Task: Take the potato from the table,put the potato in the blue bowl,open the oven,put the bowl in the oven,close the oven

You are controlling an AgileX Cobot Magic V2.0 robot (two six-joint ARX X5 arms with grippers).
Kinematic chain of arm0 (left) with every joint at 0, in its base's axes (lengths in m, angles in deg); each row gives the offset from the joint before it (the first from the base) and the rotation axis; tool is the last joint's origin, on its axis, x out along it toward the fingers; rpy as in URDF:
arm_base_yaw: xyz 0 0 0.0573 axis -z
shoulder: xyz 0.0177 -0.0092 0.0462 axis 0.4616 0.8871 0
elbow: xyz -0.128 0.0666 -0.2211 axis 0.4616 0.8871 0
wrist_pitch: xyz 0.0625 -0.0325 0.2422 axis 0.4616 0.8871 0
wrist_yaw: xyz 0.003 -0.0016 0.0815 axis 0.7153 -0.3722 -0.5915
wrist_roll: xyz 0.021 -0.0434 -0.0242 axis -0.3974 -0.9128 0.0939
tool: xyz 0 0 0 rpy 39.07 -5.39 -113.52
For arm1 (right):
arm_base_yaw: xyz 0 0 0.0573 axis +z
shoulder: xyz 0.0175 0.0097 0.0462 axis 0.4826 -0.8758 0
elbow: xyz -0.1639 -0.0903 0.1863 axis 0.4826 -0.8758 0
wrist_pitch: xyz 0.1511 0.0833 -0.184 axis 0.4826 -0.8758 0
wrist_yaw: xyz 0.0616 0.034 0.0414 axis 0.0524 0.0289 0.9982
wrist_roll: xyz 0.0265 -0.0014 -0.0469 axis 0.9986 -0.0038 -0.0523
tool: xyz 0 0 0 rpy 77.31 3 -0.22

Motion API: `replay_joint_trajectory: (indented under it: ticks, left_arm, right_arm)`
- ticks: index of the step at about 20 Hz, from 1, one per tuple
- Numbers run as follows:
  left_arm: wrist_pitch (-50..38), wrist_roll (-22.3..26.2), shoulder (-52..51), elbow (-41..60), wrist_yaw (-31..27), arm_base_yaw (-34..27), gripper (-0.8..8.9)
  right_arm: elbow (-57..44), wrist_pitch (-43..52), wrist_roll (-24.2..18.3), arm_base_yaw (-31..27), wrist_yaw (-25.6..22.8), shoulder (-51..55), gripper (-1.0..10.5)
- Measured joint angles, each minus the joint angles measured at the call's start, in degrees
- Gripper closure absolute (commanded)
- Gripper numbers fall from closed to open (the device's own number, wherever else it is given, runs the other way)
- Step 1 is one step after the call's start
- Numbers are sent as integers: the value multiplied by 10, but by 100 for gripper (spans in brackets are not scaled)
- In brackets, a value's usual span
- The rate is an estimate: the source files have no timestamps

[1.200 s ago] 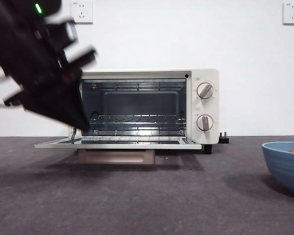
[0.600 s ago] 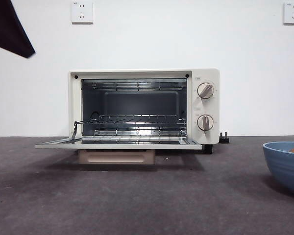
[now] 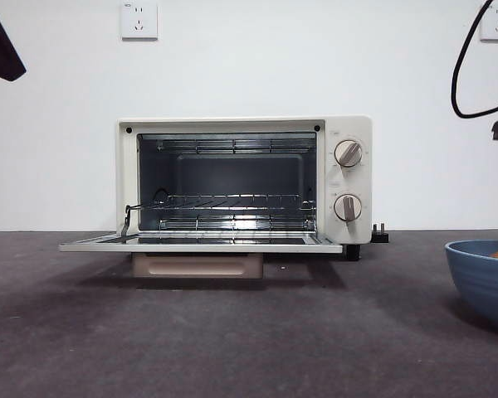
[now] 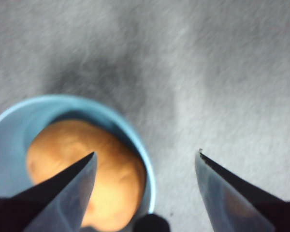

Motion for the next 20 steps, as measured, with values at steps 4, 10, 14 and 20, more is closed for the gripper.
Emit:
replay_joint_trajectory:
  ticks: [4, 10, 14, 20]
  left_arm:
    - [0, 2, 0, 0, 0, 0, 820]
    - [-2, 2, -2, 0, 0, 0, 820]
    - [-2, 2, -2, 0, 0, 0, 820]
    - [-20, 2, -11, -12, 0, 0, 820]
  right_arm:
    - [0, 0, 0, -7, -4, -32, 701]
    - [0, -1, 7, -8, -3, -40, 958]
    - [2, -14, 25, -8, 9, -39, 959]
    - [109, -159, 127, 34, 16, -35, 958]
